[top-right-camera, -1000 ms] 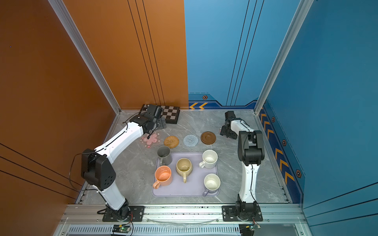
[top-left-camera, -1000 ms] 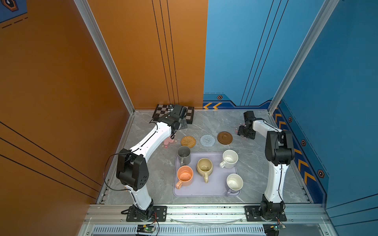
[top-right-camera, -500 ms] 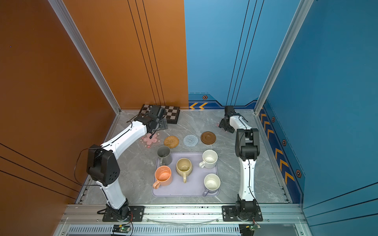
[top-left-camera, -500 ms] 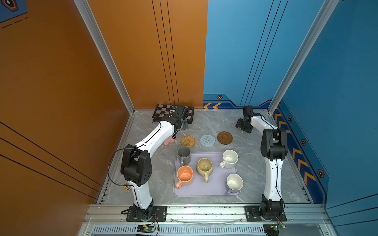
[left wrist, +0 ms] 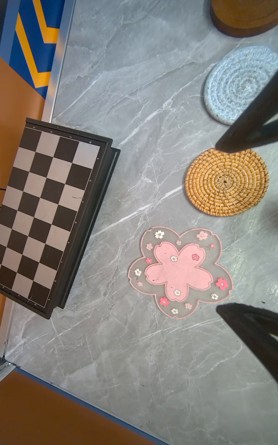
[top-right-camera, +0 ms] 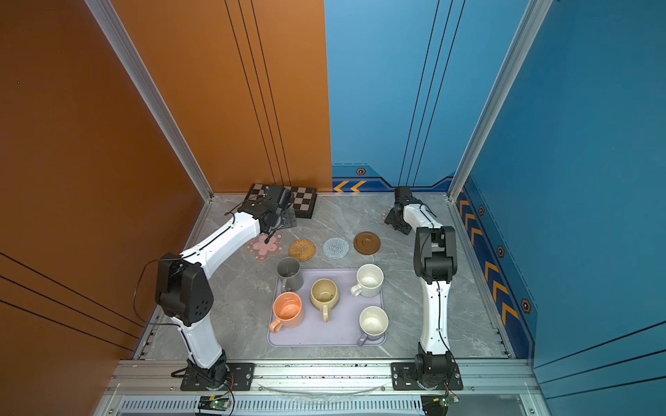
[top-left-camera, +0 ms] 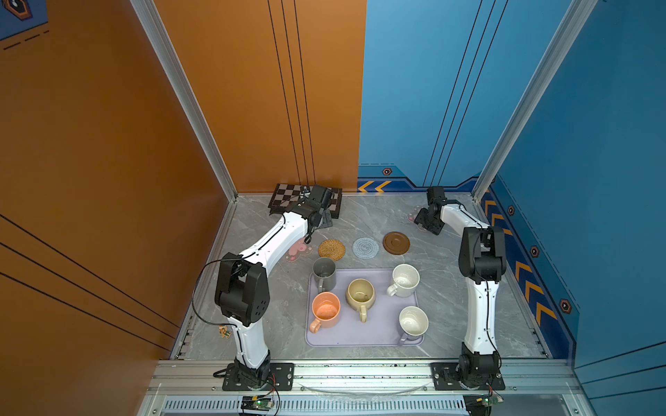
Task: Place cups on coasters
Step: Move the coaster to the top-right of the table.
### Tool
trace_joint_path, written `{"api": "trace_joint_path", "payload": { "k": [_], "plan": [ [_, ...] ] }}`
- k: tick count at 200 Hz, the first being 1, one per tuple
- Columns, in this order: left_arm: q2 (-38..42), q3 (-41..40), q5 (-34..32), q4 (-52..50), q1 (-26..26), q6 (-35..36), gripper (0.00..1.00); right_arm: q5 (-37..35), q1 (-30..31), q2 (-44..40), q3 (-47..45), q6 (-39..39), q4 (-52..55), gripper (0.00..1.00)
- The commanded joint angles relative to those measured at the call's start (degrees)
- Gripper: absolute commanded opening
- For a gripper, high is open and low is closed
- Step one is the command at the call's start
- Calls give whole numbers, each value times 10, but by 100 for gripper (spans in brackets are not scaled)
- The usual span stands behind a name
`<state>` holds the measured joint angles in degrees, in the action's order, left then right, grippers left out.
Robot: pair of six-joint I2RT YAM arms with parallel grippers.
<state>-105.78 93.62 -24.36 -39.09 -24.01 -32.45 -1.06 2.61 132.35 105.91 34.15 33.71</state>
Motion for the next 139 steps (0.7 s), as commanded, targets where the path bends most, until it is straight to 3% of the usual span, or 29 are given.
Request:
{"api": "trace_joint_path", "payload": {
  "k": [1,35,93,139],
  "plan": [
    [-7,13,2,-17,2,-4,98,-10,15,-41,-26,-25,38,67],
    [-1,4,2,-17,1,-8,98,-16,26,-57,-22,-61,45,67],
    [0,2,-8,-17,3,-10,98,51,37,8,30,-85,44,55],
    [-25,20,2,-17,5,-13,98,40,53,28,55,-123,44,55]
  ]
}}
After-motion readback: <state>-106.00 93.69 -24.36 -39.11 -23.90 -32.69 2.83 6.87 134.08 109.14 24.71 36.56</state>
